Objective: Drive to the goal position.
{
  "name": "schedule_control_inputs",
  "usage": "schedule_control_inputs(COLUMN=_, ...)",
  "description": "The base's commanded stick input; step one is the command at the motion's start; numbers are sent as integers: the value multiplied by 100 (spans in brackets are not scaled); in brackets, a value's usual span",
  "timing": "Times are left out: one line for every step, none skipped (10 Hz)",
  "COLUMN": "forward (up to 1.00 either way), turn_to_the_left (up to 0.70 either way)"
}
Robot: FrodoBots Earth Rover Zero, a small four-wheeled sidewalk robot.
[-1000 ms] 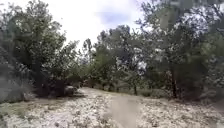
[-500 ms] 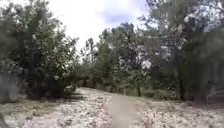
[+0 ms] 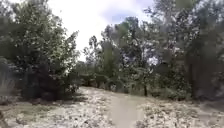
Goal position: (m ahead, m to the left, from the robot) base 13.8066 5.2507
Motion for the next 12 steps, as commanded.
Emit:
schedule_control_inputs(forward=85, turn_to_the_left=0)
schedule_control_inputs(forward=85, turn_to_the_left=0)
schedule_control_inputs(forward=85, turn_to_the_left=0)
schedule_control_inputs(forward=85, turn_to_the_left=0)
schedule_control_inputs(forward=85, turn_to_the_left=0)
schedule_control_inputs(forward=85, turn_to_the_left=0)
schedule_control_inputs(forward=85, turn_to_the_left=0)
schedule_control_inputs(forward=85, turn_to_the_left=0)
schedule_control_inputs(forward=85, turn_to_the_left=0)
schedule_control_inputs(forward=85, turn_to_the_left=0)
schedule_control_inputs(forward=85, turn_to_the_left=0)
schedule_control_inputs(forward=85, turn_to_the_left=0)
